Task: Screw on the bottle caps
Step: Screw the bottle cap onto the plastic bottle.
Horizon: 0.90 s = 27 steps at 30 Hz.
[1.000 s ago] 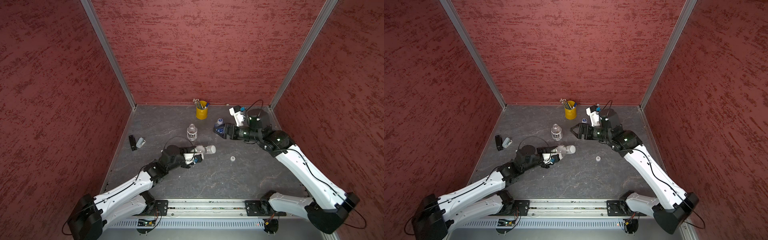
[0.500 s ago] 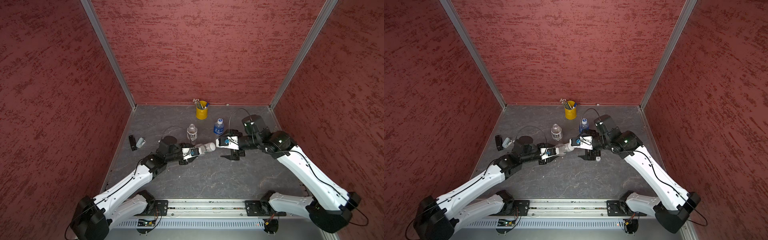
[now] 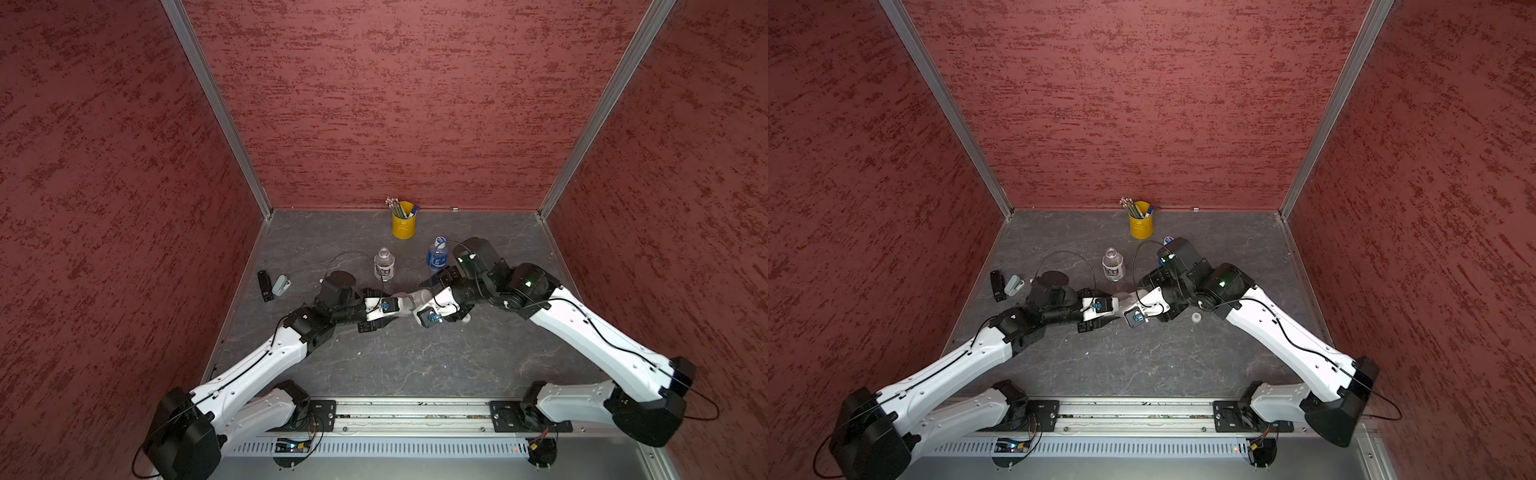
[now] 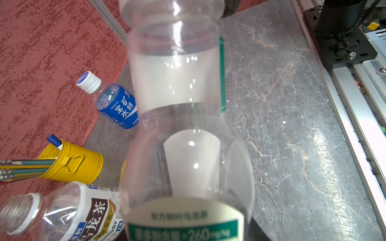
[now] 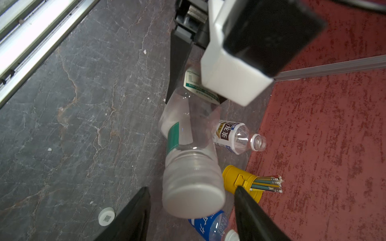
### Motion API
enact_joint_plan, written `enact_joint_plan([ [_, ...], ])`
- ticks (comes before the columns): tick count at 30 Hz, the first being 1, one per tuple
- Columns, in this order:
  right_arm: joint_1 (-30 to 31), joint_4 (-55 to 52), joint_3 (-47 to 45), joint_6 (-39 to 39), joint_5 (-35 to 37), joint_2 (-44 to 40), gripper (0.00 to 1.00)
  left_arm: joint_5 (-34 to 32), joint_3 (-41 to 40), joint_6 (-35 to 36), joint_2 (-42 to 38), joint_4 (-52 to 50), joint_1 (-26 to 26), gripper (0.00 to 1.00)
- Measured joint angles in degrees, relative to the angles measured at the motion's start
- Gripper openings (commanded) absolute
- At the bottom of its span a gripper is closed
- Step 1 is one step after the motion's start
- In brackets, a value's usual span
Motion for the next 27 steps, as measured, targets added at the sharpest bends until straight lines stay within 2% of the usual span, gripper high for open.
enact_joint_plan([
  [3, 0.31, -0.35, 0.17, -1.07, 0.44, 0.96, 0.49, 0.11, 0.00, 0.02, 0.00, 0.00, 0.00, 0.37],
  [11, 0.59, -3.34, 3.45, -1.16, 1.20, 3.21, 0.31, 0.28, 0.00, -0.04, 0.02, -0.39, 0.00, 0.37],
  [16, 0.72, -7.34, 7.43, 4.63, 1.75, 6.16, 0.28, -1.46, -0.83, -1.01, -0.52, 0.85, -0.79, 0.35],
  [20, 0.72, -10.69, 9.33, 18.75, 1.86, 9.40, 0.29, -7.10, -4.79, -1.29, -2.91, 4.98, -2.89, 0.35],
  [23, -0.07, -13.49, 9.88, 34.60, 1.25, 12.55, 0.29, -13.14, -7.17, 0.33, -3.89, 7.17, -4.66, 0.35],
  [27, -2.49, -17.59, 12.41, 55.93, -4.00, 17.18, 0.28, -21.81, -9.16, 3.28, -4.04, 11.26, -6.80, 0.35],
])
